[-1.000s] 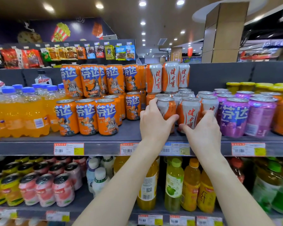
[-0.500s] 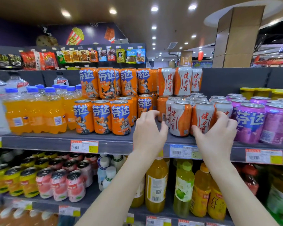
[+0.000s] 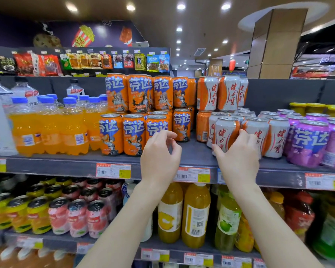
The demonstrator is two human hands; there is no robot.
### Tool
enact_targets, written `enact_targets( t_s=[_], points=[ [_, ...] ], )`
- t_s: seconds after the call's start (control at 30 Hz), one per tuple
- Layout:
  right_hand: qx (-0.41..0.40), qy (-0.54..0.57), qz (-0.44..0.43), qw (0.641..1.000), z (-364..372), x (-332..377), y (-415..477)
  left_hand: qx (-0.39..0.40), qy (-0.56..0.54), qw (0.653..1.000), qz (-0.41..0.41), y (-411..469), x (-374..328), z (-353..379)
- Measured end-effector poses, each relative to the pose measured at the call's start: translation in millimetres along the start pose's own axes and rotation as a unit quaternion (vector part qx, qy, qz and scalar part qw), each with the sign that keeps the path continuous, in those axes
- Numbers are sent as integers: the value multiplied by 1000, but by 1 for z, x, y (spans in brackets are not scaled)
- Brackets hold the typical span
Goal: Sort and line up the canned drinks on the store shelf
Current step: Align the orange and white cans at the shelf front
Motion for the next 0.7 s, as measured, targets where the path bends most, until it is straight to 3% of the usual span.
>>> enact_targets(
  t_s=[0.7],
  points=[
    [11,40,33,999,11,11,-8,65,-56,996,37,-6,14,12]
  ],
)
Point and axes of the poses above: each hand's wrist, its own y-axis towards the middle knuckle, its own z-axis out of the palm, x = y × z, the point moved 10 cm from there along y, towards the middle knuckle, and after that the axes turned 6 degrees about -x, right-handed, at the moved point
